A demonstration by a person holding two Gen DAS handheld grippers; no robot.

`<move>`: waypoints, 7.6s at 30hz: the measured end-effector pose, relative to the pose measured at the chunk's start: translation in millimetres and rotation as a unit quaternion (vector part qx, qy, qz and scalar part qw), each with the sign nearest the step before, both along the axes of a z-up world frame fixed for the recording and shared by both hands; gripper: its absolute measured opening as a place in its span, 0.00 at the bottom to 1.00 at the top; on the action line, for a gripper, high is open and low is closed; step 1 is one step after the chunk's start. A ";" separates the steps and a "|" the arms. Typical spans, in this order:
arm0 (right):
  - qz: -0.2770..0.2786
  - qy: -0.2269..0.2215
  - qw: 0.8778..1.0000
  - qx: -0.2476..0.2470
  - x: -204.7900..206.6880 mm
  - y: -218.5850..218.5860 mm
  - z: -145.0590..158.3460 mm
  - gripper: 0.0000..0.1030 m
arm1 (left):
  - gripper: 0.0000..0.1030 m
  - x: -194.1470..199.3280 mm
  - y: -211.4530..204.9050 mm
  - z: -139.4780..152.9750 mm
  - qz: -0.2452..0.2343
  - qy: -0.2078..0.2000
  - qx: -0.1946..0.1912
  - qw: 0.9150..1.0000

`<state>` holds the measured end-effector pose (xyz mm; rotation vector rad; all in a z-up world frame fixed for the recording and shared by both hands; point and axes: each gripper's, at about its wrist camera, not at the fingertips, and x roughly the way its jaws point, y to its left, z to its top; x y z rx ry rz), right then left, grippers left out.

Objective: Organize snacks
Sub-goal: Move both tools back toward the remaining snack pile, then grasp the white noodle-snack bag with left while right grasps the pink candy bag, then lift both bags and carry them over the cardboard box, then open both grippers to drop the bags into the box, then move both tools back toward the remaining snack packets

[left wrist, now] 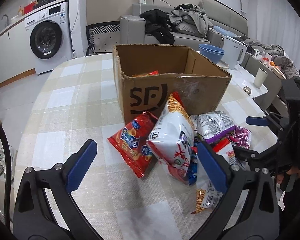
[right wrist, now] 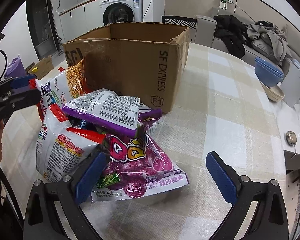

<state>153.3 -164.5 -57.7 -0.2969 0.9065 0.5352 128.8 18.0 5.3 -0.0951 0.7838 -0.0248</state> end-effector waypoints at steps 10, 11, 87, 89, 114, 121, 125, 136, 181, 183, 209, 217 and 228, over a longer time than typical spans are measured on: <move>0.019 0.008 1.000 0.016 2.8 10.0 -12.7 0.80 | 0.87 2.4 -6.1 -8.3 -0.016 0.002 -0.020 1.000; 0.021 0.006 1.000 0.016 1.9 10.9 -13.4 0.80 | 0.86 1.4 -5.4 -8.5 -0.017 0.002 -0.023 1.000; 0.017 -0.077 0.994 0.073 -39.6 -38.7 40.6 0.66 | 0.29 -29.3 14.3 12.6 -0.030 -0.050 -0.085 0.995; 0.019 -0.079 0.993 0.081 -41.5 -39.7 44.9 0.66 | 0.29 -31.8 15.4 15.5 -0.029 -0.053 -0.086 0.994; -0.013 -0.124 0.980 0.154 -44.3 -27.5 94.8 0.66 | 0.29 -39.8 19.5 70.4 -0.011 -0.098 -0.075 0.992; -0.017 -0.129 0.977 0.168 -28.1 -14.3 113.9 0.66 | 0.29 -30.1 22.1 88.8 -0.003 -0.109 -0.073 0.991; -0.012 -0.131 0.976 0.174 -20.3 -4.0 120.8 0.66 | 0.29 -18.1 20.1 97.4 0.002 -0.110 -0.067 0.992; -0.009 -0.127 0.976 0.176 1.3 9.8 125.4 0.66 | 0.29 14.2 12.7 108.3 0.010 -0.108 -0.046 0.993; -0.010 -0.087 0.990 0.110 75.7 65.4 83.4 0.68 | 0.30 164.7 2.6 44.4 0.010 -0.039 -0.019 0.999; -0.014 -0.087 0.991 0.103 77.5 68.2 81.7 0.71 | 0.30 169.3 6.2 38.6 0.011 -0.033 -0.031 0.999; -0.060 -0.048 0.989 0.128 33.8 -12.1 69.8 1.00 | 0.99 104.4 11.1 48.8 0.010 -0.052 -0.022 0.998; -0.073 -0.028 0.989 0.127 11.9 -23.3 46.9 1.00 | 0.99 56.5 26.6 32.1 0.030 -0.042 -0.023 0.998; -0.073 -0.010 0.989 0.125 -1.2 -28.3 36.5 1.00 | 0.99 9.0 20.4 8.9 0.029 -0.030 -0.019 0.999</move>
